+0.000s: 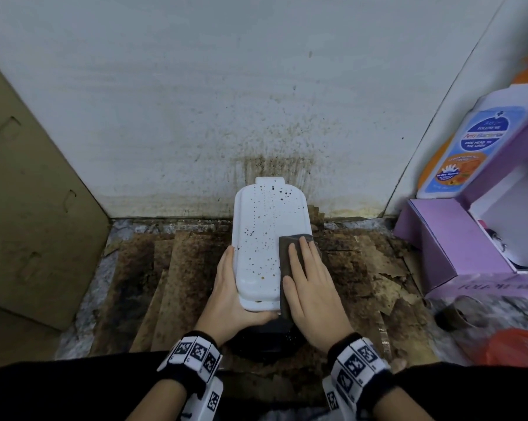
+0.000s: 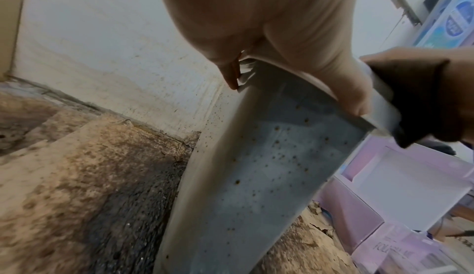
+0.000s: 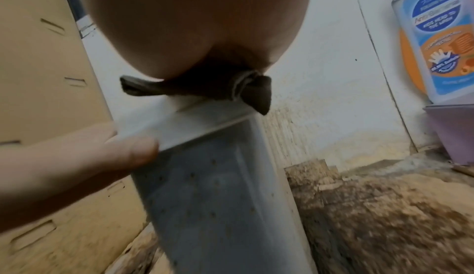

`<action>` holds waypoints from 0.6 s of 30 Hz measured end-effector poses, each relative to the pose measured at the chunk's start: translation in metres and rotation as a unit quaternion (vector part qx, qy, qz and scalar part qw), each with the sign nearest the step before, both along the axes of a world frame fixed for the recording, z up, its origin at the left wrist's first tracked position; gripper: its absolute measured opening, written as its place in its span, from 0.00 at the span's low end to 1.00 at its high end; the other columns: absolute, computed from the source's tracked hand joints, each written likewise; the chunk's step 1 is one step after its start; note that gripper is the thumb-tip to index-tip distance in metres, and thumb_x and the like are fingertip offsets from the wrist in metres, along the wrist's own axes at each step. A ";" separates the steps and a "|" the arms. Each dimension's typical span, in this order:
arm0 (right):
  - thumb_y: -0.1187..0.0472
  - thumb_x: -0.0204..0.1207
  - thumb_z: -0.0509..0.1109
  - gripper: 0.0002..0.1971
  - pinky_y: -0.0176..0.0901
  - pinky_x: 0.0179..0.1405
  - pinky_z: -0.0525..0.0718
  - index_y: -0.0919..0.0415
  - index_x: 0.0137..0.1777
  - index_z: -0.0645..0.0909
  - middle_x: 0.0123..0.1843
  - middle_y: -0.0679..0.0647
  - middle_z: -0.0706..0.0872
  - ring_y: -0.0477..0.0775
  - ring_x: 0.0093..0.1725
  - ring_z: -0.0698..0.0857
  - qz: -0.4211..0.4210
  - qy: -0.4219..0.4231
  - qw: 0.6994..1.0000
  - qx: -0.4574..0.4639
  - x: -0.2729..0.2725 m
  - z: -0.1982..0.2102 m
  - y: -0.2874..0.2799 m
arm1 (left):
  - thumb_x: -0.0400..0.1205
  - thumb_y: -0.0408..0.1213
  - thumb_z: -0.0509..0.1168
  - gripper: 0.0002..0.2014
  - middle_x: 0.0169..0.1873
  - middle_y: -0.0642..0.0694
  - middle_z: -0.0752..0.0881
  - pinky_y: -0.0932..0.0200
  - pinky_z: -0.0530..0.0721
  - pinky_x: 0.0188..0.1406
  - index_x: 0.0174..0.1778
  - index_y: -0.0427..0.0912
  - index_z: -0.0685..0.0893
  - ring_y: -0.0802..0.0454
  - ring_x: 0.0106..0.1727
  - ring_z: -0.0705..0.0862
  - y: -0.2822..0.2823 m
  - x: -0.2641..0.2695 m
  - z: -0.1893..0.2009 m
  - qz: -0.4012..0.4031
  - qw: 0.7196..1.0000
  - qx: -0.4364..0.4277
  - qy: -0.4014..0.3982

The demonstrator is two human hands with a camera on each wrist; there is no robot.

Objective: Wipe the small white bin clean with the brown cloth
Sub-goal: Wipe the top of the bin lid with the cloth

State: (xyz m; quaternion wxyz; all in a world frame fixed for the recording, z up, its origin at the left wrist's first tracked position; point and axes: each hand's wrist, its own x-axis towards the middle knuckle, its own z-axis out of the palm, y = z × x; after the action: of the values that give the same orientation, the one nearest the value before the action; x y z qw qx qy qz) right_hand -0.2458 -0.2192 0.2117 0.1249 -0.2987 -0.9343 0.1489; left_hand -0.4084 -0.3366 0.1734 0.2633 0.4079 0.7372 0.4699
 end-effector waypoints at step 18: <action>0.50 0.92 0.46 0.30 0.46 0.87 0.40 0.58 0.89 0.42 0.89 0.52 0.33 0.49 0.87 0.31 0.023 0.004 0.997 -0.069 -0.012 0.005 0.026 | 0.54 0.63 0.87 0.75 0.86 0.62 0.47 0.41 0.67 0.83 0.87 0.58 0.39 0.58 0.88 0.52 -0.001 0.002 0.006 -0.006 1.000 -0.011 0.002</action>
State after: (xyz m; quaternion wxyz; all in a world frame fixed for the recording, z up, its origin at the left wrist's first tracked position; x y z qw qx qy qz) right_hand -0.2581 -0.1936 0.2170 0.1040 -0.2848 -0.9280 0.2165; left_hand -0.4068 -0.3379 0.1793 0.2694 0.4104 0.7404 0.4591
